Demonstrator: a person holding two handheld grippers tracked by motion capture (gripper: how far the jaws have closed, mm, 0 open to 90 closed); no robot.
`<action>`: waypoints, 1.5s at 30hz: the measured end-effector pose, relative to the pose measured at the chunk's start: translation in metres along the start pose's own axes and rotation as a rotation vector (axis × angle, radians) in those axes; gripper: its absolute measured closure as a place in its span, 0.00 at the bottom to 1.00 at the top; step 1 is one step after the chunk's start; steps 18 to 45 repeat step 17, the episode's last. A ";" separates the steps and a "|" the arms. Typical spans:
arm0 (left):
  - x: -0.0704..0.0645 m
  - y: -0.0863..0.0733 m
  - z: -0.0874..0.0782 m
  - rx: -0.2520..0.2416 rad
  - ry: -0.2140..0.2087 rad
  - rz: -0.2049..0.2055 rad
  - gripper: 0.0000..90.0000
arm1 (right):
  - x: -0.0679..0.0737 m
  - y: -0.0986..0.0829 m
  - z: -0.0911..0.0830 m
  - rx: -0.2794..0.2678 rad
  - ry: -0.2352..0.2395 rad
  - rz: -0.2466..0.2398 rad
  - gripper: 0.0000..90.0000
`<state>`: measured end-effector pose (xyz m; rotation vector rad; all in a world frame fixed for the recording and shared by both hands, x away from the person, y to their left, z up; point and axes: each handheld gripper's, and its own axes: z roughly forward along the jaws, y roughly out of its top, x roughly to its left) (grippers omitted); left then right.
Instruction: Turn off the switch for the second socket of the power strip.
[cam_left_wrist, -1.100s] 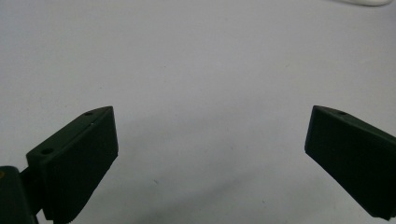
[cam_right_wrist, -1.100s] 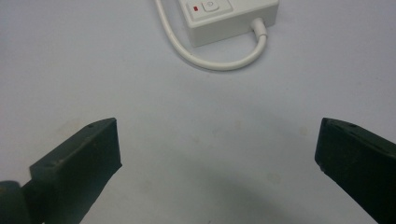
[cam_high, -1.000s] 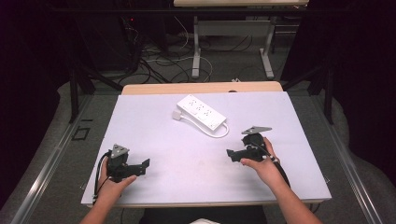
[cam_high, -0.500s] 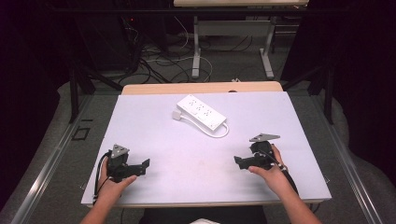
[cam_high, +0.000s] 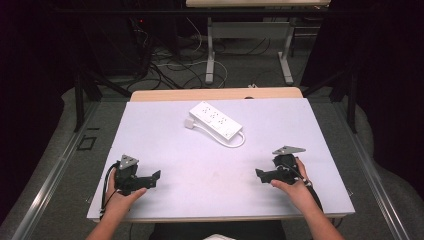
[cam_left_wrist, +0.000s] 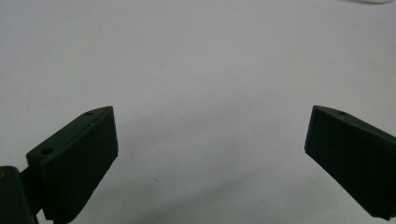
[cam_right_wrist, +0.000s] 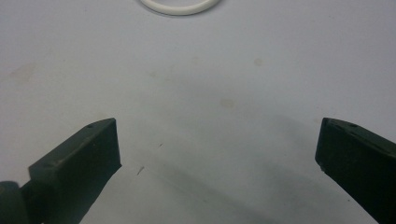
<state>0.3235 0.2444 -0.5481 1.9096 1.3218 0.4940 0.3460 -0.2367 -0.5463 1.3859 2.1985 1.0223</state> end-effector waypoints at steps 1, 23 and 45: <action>0.000 0.000 0.000 0.000 0.001 0.000 0.03 | -0.001 0.000 0.000 -0.004 -0.003 -0.004 0.00; 0.000 0.001 0.000 -0.005 -0.005 -0.006 0.03 | -0.001 -0.003 -0.003 -0.024 -0.011 0.011 0.00; 0.000 0.001 0.000 -0.005 -0.005 -0.006 0.03 | -0.001 -0.003 -0.003 -0.024 -0.011 0.011 0.00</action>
